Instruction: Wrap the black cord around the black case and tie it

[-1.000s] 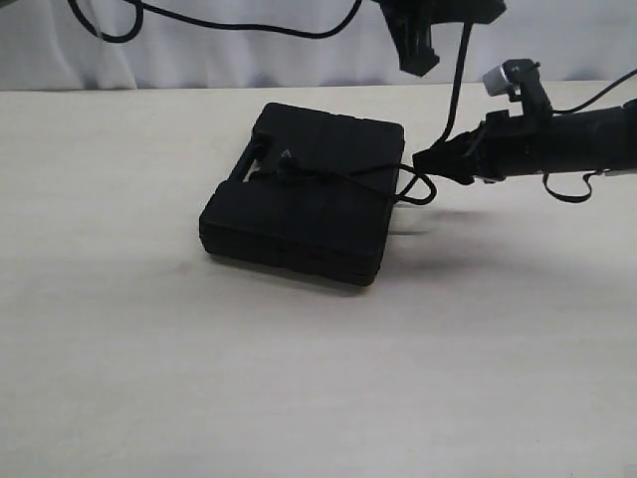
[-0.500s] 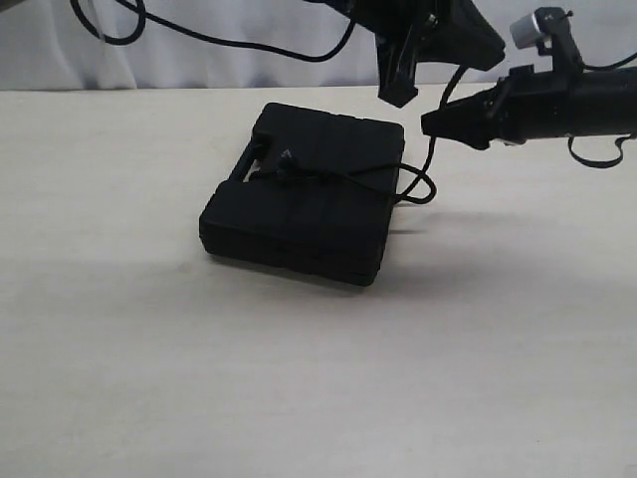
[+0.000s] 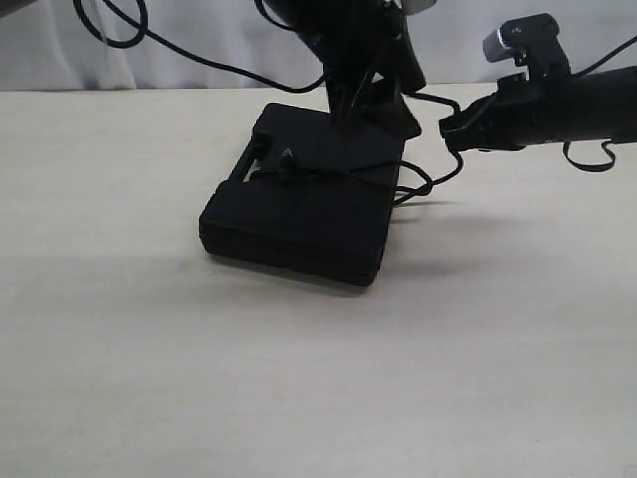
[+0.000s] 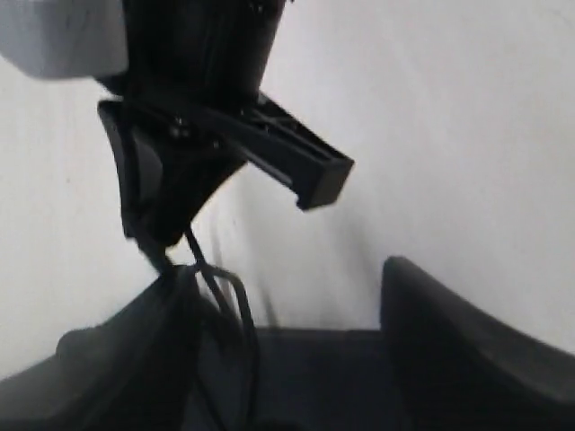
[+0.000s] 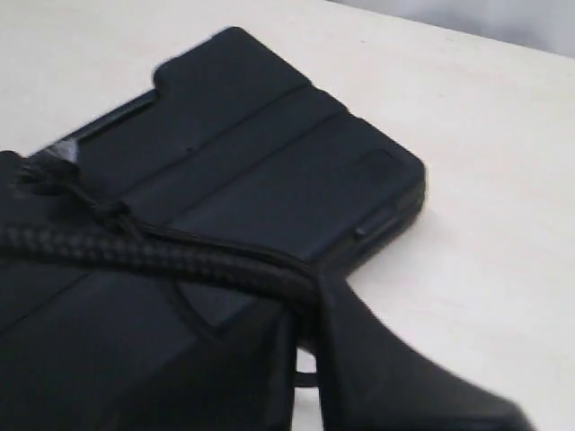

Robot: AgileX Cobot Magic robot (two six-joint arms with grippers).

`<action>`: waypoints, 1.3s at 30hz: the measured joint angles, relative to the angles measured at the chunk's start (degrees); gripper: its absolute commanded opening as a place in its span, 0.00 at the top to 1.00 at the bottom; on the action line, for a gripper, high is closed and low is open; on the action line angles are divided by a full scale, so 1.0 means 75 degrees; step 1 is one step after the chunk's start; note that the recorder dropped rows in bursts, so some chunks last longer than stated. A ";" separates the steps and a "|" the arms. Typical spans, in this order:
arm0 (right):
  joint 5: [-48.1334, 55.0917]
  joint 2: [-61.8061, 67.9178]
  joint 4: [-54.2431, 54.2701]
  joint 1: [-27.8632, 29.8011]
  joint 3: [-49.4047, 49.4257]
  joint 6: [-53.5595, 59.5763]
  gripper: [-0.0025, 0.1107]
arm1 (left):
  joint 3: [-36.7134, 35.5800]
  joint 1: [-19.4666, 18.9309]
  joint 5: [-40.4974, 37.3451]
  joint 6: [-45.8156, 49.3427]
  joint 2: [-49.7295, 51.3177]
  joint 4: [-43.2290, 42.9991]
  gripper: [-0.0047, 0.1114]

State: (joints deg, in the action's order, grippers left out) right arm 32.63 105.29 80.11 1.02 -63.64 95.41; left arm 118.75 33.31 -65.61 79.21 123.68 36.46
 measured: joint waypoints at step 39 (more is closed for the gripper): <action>-0.0529 -0.2453 0.0959 0.1345 0.1032 0.0021 0.94 | 0.0005 -0.1324 0.1008 -0.1725 0.1653 -0.2272 0.96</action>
State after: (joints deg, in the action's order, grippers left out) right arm 28.66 86.90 87.30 11.10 -55.90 95.57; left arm 118.79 23.38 -58.05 66.28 136.07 19.41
